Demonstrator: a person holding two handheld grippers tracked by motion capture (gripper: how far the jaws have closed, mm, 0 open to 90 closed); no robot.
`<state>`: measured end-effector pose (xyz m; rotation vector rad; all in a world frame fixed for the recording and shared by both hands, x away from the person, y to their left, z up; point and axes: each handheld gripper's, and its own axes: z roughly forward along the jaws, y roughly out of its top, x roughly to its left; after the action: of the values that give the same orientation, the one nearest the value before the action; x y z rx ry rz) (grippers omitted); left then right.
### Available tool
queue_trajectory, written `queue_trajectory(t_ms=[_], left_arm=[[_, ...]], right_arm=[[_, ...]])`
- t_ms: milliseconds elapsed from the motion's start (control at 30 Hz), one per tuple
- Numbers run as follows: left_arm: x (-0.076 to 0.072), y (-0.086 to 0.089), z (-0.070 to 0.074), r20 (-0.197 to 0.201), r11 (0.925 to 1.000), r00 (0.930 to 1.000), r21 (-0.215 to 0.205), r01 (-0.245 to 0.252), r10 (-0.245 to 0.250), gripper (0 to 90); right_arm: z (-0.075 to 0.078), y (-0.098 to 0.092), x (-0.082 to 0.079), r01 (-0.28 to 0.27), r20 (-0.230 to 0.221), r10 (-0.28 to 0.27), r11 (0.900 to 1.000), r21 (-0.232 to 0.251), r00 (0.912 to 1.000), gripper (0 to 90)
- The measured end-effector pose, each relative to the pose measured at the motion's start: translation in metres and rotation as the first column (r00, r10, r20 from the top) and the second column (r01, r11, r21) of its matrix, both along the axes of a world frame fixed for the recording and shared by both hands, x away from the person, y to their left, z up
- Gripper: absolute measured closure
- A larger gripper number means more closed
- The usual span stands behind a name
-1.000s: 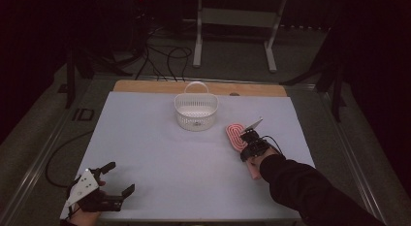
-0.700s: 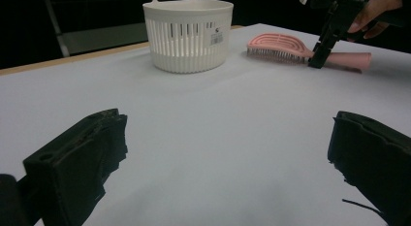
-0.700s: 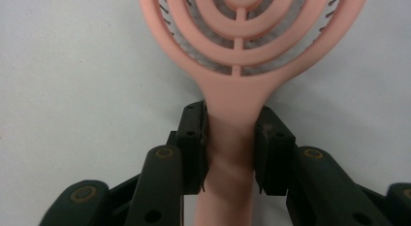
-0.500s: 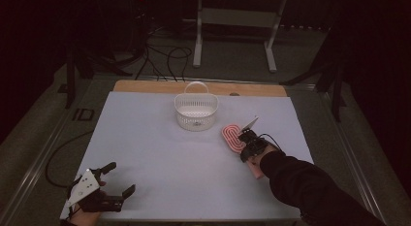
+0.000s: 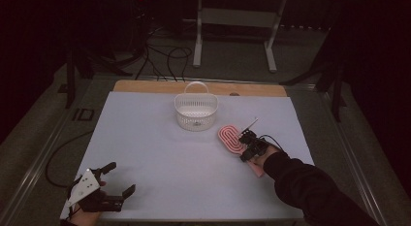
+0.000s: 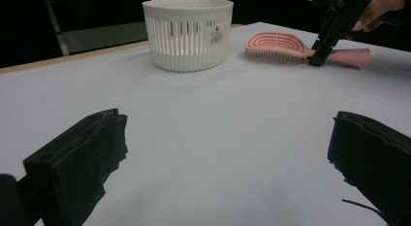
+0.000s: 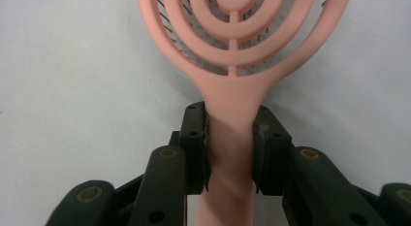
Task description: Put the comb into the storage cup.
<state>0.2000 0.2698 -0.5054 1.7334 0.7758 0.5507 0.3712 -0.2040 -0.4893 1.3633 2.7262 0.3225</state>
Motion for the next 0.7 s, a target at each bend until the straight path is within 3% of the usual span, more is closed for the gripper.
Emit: queue_trajectory(t_ms=[67, 100, 133, 367, 433, 467, 667, 700], left_arm=[[0.0, 0.0, 0.0, -0.002, 1.0, 1.0, -0.002, -0.001, 0.001, 0.1], [0.0, 0.0, 0.0, -0.002, 1.0, 1.0, -0.003, -0.001, 0.001, 0.1], [0.0, 0.0, 0.0, -0.001, 1.0, 1.0, -0.002, -0.001, 0.001, 0.1], [0.0, 0.0, 0.0, -0.002, 1.0, 1.0, -0.002, -0.003, 0.003, 0.1], [0.0, 0.0, 0.0, -0.003, 1.0, 1.0, -0.002, -0.003, 0.003, 0.1], [0.0, 0.0, 0.0, -0.002, 1.0, 1.0, -0.002, -0.003, 0.003, 0.1], [0.0, 0.0, -0.001, -0.003, 1.0, 1.0, -0.002, -0.002, 0.002, 0.1], [0.0, 0.0, 0.0, -0.003, 1.0, 1.0, -0.002, -0.002, 0.002, 0.1]], right_arm=[[-0.001, -0.004, 0.0, 0.001, 0.016, -0.002, 0.999, 0.054, 0.9999, 70.5], [-0.001, -0.004, 0.0, 0.001, 0.016, -0.002, 0.999, 0.054, 0.9999, 70.5], [-0.001, -0.007, 0.001, 0.014, 0.018, -0.016, 0.994, 0.108, 0.9997, 70.5], [-0.004, -0.014, -0.003, 0.027, 0.042, -0.037, 0.978, 0.208, 0.9984, 70.5], [-0.002, -0.018, -0.004, 0.039, 0.05, -0.054, 0.967, 0.254, 0.9973, 70.6], [-0.002, -0.018, -0.004, 0.039, 0.05, -0.054, 0.967, 0.254, 0.9973, 70.6], [0.006, -0.029, -0.005, 0.069, 0.072, -0.102, 0.929, 0.364, 0.9922, 70.6], [0.007, -0.029, -0.006, 0.064, 0.083, -0.101, 0.928, 0.366, 0.9915, 70.6]])
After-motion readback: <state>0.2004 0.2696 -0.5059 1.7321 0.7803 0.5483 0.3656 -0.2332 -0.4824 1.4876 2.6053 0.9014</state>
